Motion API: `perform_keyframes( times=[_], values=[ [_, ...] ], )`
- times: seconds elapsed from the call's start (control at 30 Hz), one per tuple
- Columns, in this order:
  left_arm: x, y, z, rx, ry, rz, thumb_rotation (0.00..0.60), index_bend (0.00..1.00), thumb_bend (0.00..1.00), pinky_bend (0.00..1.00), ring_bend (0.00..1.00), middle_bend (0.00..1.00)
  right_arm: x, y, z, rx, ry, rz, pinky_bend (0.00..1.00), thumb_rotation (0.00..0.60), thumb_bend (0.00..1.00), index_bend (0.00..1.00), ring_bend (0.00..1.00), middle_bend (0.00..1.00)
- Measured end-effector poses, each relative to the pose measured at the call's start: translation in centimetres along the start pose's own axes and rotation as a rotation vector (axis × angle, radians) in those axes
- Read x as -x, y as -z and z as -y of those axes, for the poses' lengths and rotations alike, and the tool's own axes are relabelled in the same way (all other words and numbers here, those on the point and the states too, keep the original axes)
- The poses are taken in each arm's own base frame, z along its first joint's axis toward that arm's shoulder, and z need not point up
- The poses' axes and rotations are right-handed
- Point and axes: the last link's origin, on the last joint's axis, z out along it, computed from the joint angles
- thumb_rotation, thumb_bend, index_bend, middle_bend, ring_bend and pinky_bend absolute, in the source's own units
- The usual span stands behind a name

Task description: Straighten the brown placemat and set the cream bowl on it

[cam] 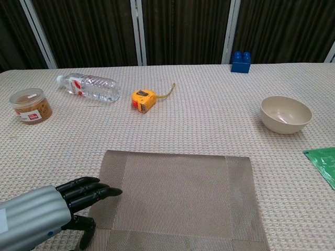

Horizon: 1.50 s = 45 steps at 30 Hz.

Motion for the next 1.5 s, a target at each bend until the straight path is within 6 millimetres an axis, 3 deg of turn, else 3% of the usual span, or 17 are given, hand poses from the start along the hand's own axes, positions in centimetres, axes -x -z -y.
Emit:
perform_keyframes(
  times=[0.2, 0.57, 0.77, 0.93, 1.2, 1.5],
  values=[
    [0.0, -0.1, -0.1, -0.002, 0.011, 0.0, 0.6, 0.63, 0.46, 0.0, 0.0, 0.0, -0.1, 0.0, 0.0, -0.002, -0.001, -0.003, 0.0, 0.6, 0.0, 0.0, 0.0, 0.0],
    [-0.4, -0.6, -0.2, -0.012, 0.032, -0.016, 0.6, 0.68, 0.48, 0.0, 0.0, 0.0, -0.2, 0.0, 0.1, -0.002, -0.006, -0.006, 0.0, 0.6, 0.0, 0.0, 0.0, 0.0],
    [-2.7, -2.2, -0.2, -0.032, 0.094, -0.103, 0.6, 0.7, 0.48, 0.0, 0.0, 0.0, -0.3, 0.0, 0.1, -0.001, -0.01, -0.01, 0.0, 0.6, 0.0, 0.0, 0.0, 0.0],
    [-6.6, -4.7, 0.6, -0.077, 0.177, -0.21, 0.6, 0.71, 0.5, 0.0, 0.0, 0.0, -0.3, 0.0, 0.2, -0.003, -0.01, -0.011, 0.0, 0.6, 0.0, 0.0, 0.0, 0.0],
    [-11.8, -8.8, 4.6, -0.236, 0.293, -0.299, 0.6, 0.71, 0.5, 0.0, 0.0, 0.0, -0.3, -0.1, 0.1, 0.0, -0.011, -0.009, 0.0, 0.6, 0.0, 0.0, 0.0, 0.0],
    [-14.2, -11.0, 11.5, -0.479, 0.394, -0.324, 0.6, 0.72, 0.5, 0.0, 0.0, 0.0, -0.5, -0.4, -0.3, 0.016, -0.013, -0.01, 0.0, 0.6, 0.0, 0.0, 0.0, 0.0]
  ],
)
